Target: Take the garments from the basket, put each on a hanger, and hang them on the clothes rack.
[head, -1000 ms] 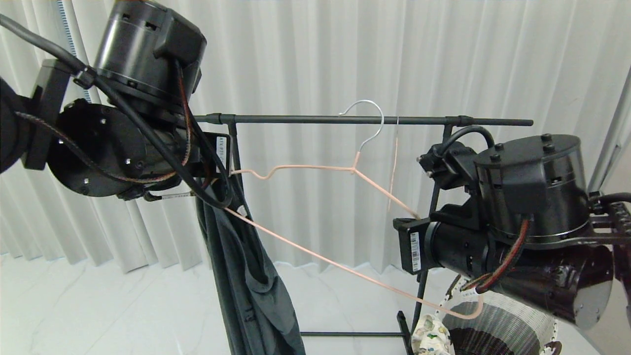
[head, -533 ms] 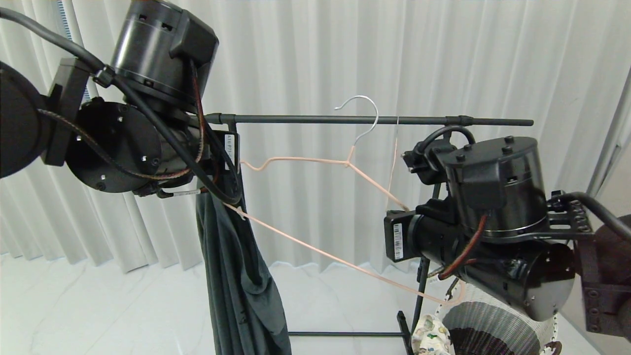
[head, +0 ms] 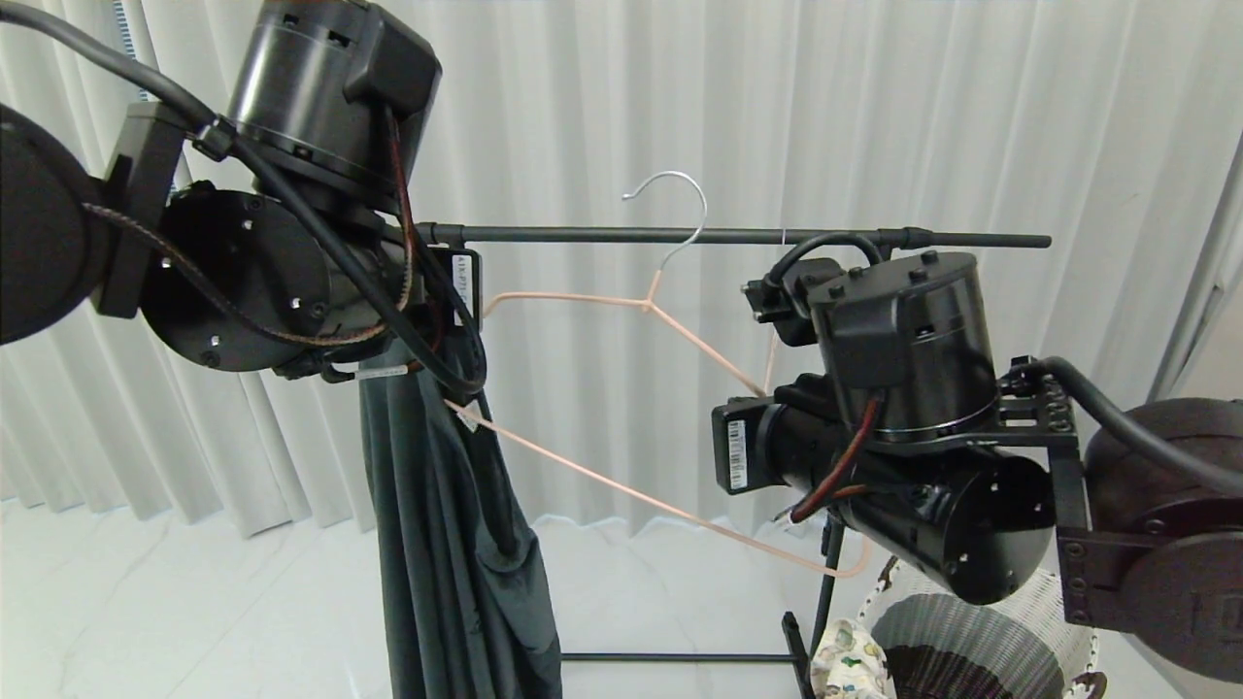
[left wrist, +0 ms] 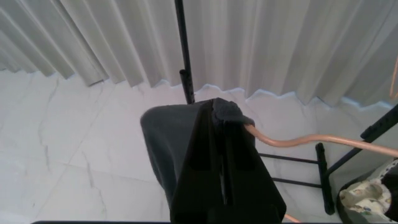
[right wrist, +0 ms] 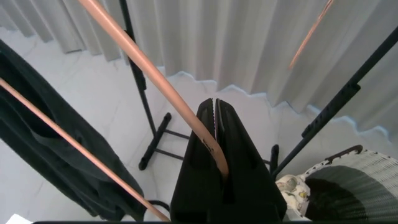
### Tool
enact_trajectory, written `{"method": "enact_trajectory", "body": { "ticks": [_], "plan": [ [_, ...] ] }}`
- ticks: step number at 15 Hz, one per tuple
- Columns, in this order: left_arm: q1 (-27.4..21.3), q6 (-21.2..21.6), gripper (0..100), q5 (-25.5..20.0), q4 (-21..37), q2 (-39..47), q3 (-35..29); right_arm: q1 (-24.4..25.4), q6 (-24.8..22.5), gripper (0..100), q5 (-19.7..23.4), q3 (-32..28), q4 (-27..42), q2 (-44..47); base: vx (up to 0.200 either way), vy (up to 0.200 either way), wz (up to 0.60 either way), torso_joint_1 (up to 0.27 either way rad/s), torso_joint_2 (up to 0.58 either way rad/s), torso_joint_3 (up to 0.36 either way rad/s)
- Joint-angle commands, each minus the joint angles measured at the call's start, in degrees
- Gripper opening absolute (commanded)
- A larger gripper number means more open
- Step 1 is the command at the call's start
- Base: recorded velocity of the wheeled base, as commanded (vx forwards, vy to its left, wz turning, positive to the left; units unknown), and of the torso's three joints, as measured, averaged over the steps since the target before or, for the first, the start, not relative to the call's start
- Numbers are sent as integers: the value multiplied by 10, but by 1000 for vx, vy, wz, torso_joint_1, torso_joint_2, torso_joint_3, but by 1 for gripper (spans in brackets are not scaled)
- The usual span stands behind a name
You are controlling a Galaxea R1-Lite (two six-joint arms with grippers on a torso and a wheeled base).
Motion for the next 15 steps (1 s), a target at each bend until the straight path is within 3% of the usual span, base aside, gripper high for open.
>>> {"method": "enact_trajectory", "body": {
  "ticks": [1, 4, 13, 15],
  "plan": [
    [-3, -4, 0, 0, 0, 3, -1, 9, 0, 0, -12, -7, 0, 17, 0, 0, 0, 0, 0, 0],
    [-5, -14, 0, 0, 0, 2, -4, 24, 1, 0, -19, -9, -1, 25, 0, 0, 0, 0, 0, 0],
    [-72, -46, 0, -5, 0, 1, -50, 45, 5, 0, -16, -44, -2, 47, 0, 0, 0, 0, 0, 0],
    [-78, -52, 0, -8, 0, 2, -59, 57, 26, 0, -16, -51, -8, 55, 0, 0, 0, 0, 0, 0]
  ]
}}
